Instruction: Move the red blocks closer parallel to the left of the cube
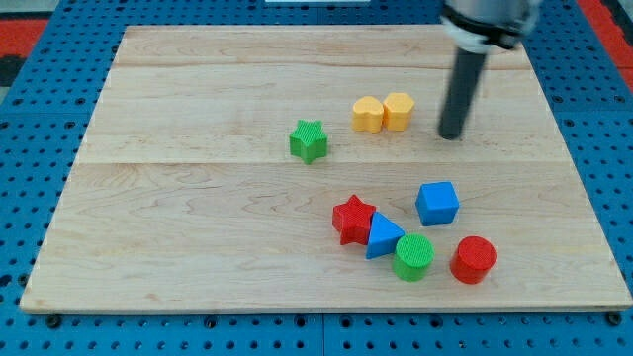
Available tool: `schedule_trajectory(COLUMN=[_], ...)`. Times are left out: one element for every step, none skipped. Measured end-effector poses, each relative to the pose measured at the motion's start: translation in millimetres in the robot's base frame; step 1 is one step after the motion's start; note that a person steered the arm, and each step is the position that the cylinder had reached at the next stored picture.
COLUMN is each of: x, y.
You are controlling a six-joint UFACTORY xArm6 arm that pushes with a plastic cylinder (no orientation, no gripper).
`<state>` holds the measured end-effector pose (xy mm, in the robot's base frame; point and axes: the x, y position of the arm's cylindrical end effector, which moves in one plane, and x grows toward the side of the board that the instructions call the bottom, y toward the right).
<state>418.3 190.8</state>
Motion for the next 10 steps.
schedule_trajectory(x=[66.0,95.5,99.0,127.3,174.0,187.9,176.4,153.3,152.0,136.3], y=[29.5,3.7,-13.1,52.0,39.1,2.7,-40.1,-59.1,-51.6,-33.0])
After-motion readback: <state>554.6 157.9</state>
